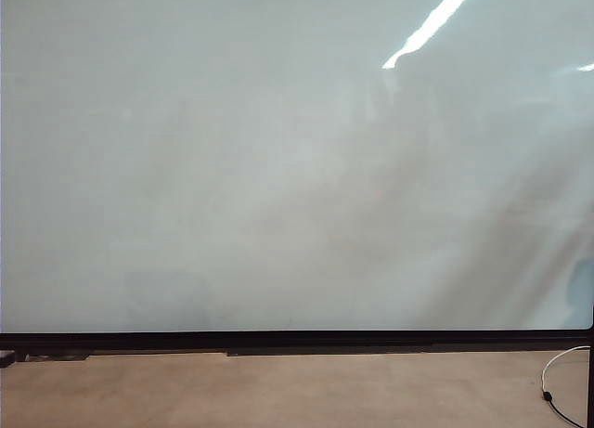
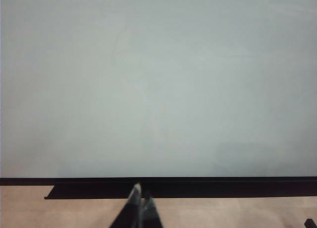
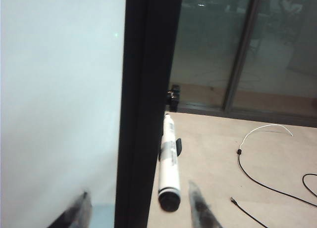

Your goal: Pick up the pen on the shelf to the right of the whiteboard and draw a check mark.

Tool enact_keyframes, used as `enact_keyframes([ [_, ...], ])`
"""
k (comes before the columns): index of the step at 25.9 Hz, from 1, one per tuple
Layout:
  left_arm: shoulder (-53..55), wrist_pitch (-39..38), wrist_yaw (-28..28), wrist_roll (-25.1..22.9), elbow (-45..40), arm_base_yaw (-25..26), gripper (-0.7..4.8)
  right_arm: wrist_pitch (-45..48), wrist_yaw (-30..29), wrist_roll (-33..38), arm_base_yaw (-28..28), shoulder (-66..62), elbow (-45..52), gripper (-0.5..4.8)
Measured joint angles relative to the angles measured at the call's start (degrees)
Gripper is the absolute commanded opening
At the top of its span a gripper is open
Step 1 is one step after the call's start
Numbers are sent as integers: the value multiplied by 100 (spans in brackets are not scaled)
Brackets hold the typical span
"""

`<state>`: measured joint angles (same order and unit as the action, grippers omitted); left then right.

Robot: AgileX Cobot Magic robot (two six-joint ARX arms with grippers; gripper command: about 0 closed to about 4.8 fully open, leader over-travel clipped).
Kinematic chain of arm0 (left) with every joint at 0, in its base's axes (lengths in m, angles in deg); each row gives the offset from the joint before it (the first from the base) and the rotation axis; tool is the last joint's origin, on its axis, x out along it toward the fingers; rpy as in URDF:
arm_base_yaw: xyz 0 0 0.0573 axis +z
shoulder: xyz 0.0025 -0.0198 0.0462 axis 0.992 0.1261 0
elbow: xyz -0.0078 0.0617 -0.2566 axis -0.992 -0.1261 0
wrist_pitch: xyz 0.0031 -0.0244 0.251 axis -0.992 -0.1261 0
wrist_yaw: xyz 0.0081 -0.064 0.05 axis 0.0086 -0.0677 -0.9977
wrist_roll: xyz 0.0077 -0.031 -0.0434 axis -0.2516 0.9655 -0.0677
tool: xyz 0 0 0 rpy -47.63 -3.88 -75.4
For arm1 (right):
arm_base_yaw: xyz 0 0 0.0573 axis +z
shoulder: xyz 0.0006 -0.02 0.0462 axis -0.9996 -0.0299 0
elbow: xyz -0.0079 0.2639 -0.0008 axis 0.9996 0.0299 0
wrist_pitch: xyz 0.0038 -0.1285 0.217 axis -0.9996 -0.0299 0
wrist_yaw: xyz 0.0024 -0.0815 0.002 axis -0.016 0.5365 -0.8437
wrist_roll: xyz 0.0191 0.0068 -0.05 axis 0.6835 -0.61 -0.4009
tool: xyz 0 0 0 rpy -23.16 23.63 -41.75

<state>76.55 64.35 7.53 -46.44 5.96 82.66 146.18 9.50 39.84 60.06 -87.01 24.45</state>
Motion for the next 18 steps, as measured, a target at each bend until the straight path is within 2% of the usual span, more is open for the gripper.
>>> enact_keyframes([
  [4,0,0,0,0,0,0,-5,13,-66,2,0,-358,-341,289],
  [9,0,0,0,2,0,0,-4,22,-328,68,2,-994,-850,288],
  [18,0,0,0,0,0,0,-4,195,-369,352,31,-1685,-1386,286],
])
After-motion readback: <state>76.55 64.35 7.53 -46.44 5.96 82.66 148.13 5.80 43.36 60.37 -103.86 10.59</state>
